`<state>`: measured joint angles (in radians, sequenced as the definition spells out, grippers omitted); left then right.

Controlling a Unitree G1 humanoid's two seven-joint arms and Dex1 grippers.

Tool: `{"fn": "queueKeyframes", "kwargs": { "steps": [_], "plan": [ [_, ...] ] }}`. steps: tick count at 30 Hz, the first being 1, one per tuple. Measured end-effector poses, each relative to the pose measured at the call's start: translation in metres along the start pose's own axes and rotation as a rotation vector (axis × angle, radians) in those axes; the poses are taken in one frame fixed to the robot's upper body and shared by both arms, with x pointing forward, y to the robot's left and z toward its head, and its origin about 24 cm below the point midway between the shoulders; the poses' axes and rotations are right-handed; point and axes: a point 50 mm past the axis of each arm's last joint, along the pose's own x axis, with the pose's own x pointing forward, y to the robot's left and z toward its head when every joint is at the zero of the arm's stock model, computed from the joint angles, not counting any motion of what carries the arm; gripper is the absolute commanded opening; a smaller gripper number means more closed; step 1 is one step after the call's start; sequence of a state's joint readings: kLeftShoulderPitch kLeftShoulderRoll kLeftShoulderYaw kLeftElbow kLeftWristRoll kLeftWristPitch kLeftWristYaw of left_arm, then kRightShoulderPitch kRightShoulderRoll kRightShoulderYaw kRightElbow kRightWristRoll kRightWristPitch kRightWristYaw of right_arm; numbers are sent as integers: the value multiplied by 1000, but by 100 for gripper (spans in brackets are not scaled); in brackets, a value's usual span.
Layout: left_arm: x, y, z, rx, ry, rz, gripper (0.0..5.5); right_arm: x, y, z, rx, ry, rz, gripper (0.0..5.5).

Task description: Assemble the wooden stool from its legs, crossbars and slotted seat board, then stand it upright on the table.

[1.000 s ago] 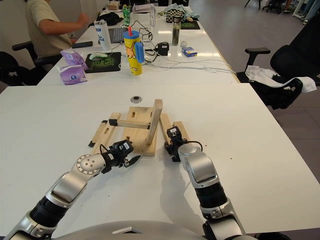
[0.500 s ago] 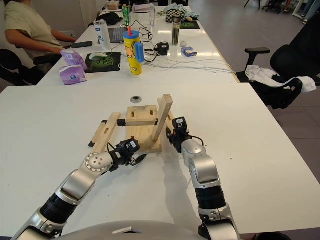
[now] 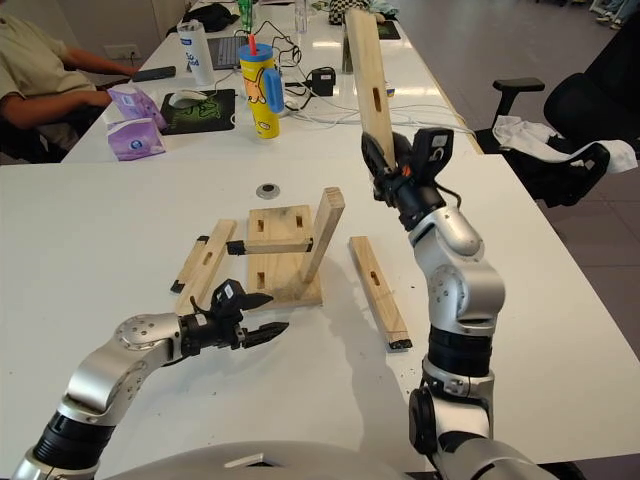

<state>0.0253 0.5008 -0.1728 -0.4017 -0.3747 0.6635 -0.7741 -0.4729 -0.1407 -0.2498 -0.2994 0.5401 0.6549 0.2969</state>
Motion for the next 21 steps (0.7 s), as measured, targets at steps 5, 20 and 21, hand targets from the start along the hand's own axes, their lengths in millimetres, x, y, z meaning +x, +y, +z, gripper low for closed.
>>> {"fn": "queueKeyframes", "kwargs": {
  "steps": [5, 20, 21],
  "plan": [
    [-14, -1, 15, -139, -103, -90, 353, -4, 16, 15, 279, 29, 284, 207],
    [-70, -7, 95, -351, -547, -436, 466, -81, 59, -4, 564, 488, 895, 207],
    [-70, -8, 96, -368, -560, -447, 466, -83, 59, -7, 569, 508, 897, 207]
  ]
}}
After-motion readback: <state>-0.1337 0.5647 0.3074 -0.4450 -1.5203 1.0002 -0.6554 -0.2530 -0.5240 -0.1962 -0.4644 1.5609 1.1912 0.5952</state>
